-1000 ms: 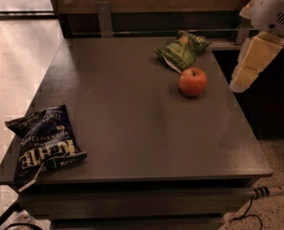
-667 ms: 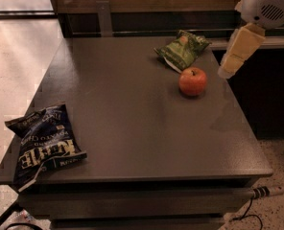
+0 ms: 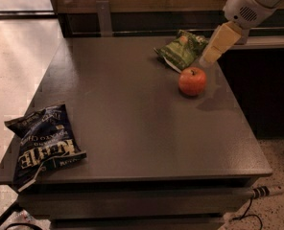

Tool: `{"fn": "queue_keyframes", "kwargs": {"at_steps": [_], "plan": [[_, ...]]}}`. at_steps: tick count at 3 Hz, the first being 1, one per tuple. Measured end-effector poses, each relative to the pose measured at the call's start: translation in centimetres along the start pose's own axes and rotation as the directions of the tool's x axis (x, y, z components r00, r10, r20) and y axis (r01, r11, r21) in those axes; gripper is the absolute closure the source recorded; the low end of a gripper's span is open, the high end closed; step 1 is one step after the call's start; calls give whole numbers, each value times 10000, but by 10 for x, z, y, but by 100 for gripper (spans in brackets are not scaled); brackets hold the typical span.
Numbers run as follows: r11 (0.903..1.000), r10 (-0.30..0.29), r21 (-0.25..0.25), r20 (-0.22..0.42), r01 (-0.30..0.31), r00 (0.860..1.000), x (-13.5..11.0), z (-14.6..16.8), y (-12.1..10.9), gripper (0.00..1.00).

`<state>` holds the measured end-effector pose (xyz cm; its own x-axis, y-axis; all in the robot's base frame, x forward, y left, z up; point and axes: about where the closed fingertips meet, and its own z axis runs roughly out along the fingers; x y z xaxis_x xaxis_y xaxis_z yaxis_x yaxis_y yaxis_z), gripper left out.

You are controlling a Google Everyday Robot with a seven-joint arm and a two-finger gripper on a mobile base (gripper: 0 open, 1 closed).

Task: Move green jalapeno chip bag near blue chip bag

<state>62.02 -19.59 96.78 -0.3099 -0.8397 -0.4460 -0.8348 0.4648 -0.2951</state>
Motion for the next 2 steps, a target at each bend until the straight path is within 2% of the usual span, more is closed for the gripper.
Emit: {"fn": "queue_keyframes", "kwargs": {"at_steps": [1,2], "plan": [[9977,655,-193,613,-644,9960,-8,24,-11,0],[9901,1394,-292,1063,-1370,9845,-16,45,-20,0]]}}
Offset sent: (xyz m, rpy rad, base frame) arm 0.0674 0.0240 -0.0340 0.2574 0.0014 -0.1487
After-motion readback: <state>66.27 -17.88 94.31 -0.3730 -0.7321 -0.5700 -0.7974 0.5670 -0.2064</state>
